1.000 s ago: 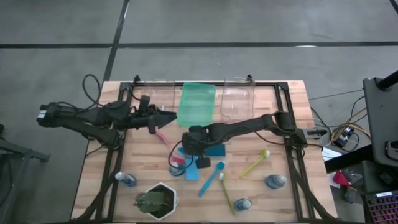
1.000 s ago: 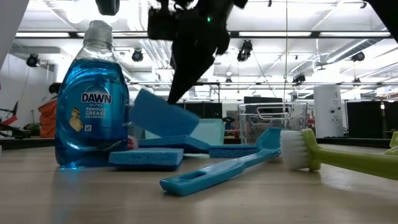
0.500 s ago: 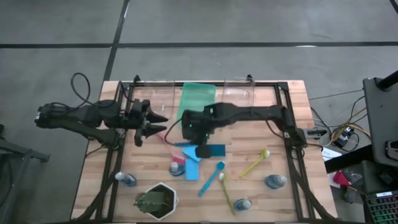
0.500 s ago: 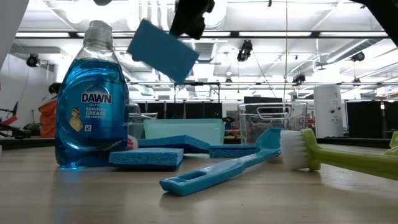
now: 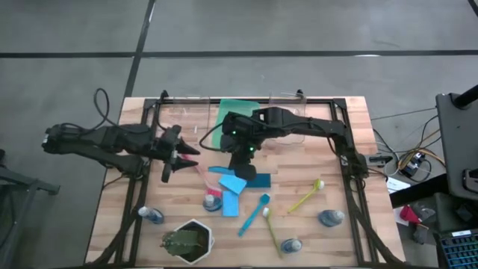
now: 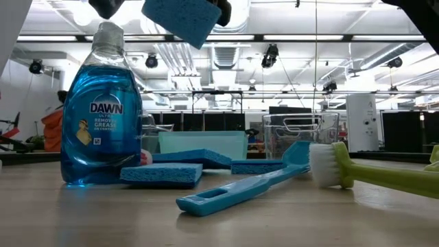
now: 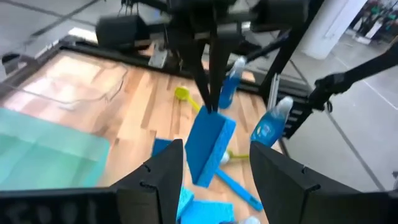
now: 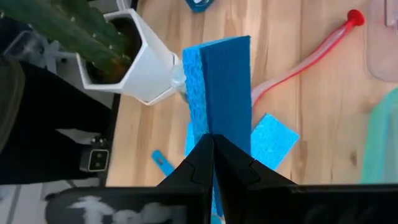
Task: Pick & Place Kitchen Sink Supplies
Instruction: Put the sponge into the green bin
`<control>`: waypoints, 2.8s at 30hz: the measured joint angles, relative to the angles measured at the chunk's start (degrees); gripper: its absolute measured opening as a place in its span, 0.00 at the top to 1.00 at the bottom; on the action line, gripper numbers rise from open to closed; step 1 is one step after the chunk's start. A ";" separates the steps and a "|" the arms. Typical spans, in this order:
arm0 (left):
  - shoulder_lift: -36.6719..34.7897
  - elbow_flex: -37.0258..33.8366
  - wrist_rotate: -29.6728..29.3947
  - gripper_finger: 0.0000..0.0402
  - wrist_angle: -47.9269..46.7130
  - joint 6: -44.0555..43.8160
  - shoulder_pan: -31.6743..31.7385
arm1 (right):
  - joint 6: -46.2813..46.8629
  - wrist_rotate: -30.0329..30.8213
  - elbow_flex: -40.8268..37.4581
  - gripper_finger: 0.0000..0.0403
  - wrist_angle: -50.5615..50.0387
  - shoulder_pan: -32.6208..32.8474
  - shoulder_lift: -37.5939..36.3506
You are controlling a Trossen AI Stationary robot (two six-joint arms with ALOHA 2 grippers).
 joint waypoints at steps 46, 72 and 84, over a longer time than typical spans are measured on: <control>11.78 0.48 3.99 0.95 5.45 -5.70 -0.04 | 2.51 -2.45 0.00 0.97 3.51 -1.27 -0.47; 12.82 5.44 3.37 0.96 5.15 -32.04 17.66 | 7.85 34.32 -0.11 0.73 -7.88 -0.44 -17.94; 24.74 16.44 1.12 0.97 -10.79 -40.95 22.70 | 2.83 35.20 -0.45 0.74 -7.81 -0.49 -23.79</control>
